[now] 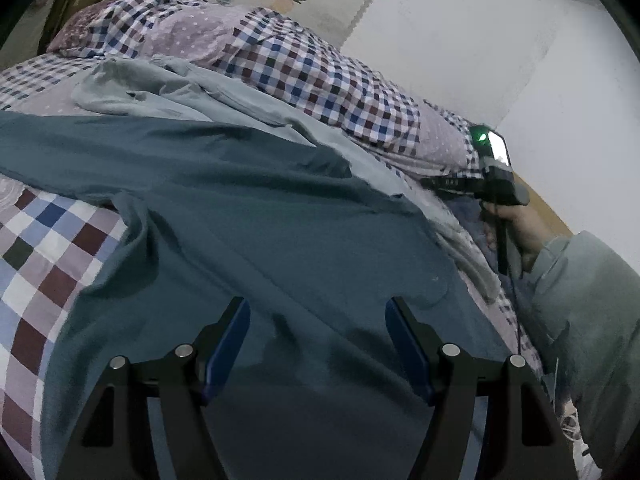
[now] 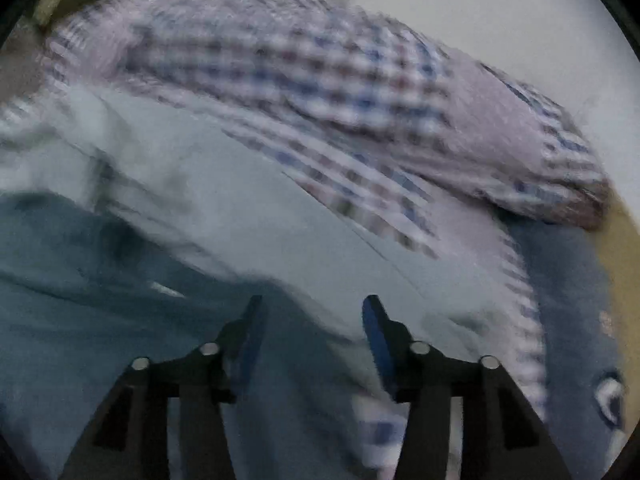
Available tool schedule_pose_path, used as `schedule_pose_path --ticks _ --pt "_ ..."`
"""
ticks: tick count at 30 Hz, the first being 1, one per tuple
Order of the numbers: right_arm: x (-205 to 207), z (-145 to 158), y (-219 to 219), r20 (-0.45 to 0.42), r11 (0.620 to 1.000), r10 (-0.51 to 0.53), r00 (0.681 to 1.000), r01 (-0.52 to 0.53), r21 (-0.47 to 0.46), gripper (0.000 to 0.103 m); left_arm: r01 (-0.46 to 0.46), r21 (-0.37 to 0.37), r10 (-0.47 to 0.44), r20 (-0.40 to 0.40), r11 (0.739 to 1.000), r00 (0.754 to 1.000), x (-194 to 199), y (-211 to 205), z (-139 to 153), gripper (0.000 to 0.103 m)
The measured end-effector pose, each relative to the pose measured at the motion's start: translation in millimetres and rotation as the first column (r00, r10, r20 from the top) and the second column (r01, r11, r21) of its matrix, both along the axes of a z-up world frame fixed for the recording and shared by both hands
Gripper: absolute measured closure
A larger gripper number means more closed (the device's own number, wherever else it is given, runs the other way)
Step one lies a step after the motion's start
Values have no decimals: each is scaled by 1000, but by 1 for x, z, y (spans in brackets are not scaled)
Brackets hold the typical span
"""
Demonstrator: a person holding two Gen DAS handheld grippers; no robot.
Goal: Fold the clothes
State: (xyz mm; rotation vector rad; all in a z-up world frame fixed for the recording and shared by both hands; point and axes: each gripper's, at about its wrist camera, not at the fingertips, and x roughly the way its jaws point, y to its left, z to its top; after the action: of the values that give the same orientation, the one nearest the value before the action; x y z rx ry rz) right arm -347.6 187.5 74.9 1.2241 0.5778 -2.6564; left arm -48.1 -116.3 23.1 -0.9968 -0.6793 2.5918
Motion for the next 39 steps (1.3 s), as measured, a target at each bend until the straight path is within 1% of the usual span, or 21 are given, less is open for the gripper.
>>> schedule_pose_path --ticks 1,3,5,6,8,9,11,13,14,15,16,17,19,22,26,29,31,32,36,39 --pt "2 4 -16 -2 998 61 998 -61 -19 43 -7 0 7 -4 1000 1000 0 -1 1 29" --pt "5 0 -44 1 989 149 989 -149 -17 42 -21 -7 20 -16 1000 1000 2 -4 4 29" --pt "6 -13 -80 26 965 264 964 -264 -13 41 -36 -4 36 -24 999 999 2 -8 6 29" --pt "7 -21 -98 37 949 314 949 -315 9 41 -42 3 42 -23 999 999 2 -10 6 29" --pt "8 -42 -129 64 913 387 920 -392 112 42 -57 18 58 -19 998 998 0 -17 6 29" --pt "7 -52 -140 79 896 406 911 -413 162 42 -61 22 62 -19 998 998 -1 -19 6 29" --pt "5 -65 -159 106 859 442 891 -454 238 42 -68 29 69 -19 997 997 -2 -23 7 29" --pt "2 -74 -171 125 828 466 876 -481 289 43 -72 33 72 -20 997 997 -3 -25 7 29" --pt "1 -78 -175 135 816 472 871 -489 308 50 -74 37 74 -20 997 997 -4 -25 7 29" --pt "0 -80 -178 149 806 471 870 -493 328 60 -76 44 77 -20 996 997 -6 -26 7 29" --pt "-1 -83 -182 164 796 468 869 -494 350 81 -79 50 80 -19 996 997 -7 -27 7 29" --pt "-1 -83 -185 166 786 470 867 -497 368 84 -81 57 83 -18 995 996 -8 -28 7 29" --pt "4 -79 -189 142 763 486 862 -498 412 85 -81 67 82 -15 994 996 -9 -28 6 29" --pt "6 -68 -194 82 745 491 867 -467 477 87 -83 64 83 -6 995 997 -10 -30 4 29" --pt "1 -53 -205 9 744 471 882 -403 533 87 -92 72 91 8 993 996 -12 -35 1 29" --pt "-4 -51 -211 -3 739 455 890 -376 559 86 -88 75 87 19 993 996 -13 -36 -1 29" --pt "-11 -53 -208 18 752 440 898 -380 538 86 -85 77 83 27 993 996 -14 -36 -2 29" --pt "-16 -56 -206 46 762 435 899 -395 513 85 -84 78 82 30 993 996 -15 -36 -2 29" --pt "-24 -63 -194 131 786 439 889 -450 424 83 -79 83 75 45 993 996 -17 -37 -4 29" --pt "-23 -55 -188 137 808 437 889 -455 374 83 -75 86 70 56 993 996 -18 -38 -6 29"
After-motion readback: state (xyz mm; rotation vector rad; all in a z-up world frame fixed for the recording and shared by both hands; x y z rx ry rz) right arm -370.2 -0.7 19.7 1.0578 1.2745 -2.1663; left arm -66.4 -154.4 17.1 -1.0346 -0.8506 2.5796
